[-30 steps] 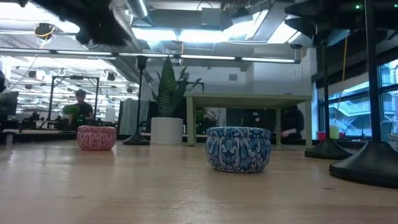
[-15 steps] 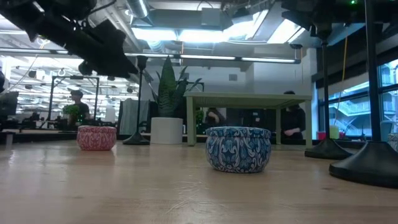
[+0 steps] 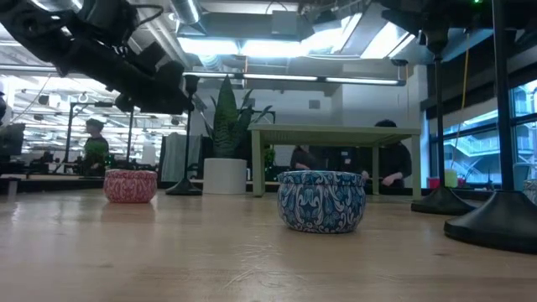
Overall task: Pick & Place candle stick holders
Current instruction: Put the black candle holder on the shelf
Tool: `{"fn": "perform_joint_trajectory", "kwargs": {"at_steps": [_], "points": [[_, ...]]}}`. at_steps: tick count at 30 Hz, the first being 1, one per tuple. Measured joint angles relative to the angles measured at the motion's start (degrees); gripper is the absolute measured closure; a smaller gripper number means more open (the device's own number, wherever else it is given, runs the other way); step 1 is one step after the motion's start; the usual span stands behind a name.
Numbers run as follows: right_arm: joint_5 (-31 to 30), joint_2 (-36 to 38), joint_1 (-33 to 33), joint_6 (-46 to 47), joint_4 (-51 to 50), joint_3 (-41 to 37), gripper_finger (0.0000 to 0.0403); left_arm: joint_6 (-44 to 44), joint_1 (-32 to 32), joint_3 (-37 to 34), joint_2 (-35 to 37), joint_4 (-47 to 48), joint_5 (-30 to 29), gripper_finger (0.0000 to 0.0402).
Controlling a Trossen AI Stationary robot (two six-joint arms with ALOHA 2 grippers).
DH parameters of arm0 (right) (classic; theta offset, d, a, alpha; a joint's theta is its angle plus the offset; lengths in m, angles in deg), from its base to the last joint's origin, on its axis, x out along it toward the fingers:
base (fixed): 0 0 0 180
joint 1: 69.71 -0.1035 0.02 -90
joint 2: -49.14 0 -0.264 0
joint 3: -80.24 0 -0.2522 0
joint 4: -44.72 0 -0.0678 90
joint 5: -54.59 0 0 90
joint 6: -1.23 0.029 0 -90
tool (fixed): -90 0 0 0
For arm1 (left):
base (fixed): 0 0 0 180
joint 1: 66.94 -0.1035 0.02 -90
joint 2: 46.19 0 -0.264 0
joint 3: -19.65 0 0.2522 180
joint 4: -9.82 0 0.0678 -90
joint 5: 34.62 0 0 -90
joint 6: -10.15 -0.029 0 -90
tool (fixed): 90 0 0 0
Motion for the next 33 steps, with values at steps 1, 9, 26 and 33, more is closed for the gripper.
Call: {"fn": "perform_joint_trajectory", "kwargs": {"at_steps": [1,9,26,33], "points": [[0.00,0.00,0.00,0.23,-0.02,0.00,0.0177,0.45,-0.68,0.00,-0.75,-0.42,1.38,0.0192],[0.00,0.00,0.00,1.70,-0.48,0.00,0.0177,-1.38,-3.30,0.00,-7.43,-6.87,4.38,0.0193],[0.00,0.00,0.00,1.48,-0.94,0.00,0.0177,-0.40,-0.13,-0.02,-8.31,-9.32,5.65,0.0390],[0.00,0.00,0.00,1.48,-0.92,0.00,0.0177,1.91,4.91,0.58,-4.83,-9.14,5.15,0.0393]]}}
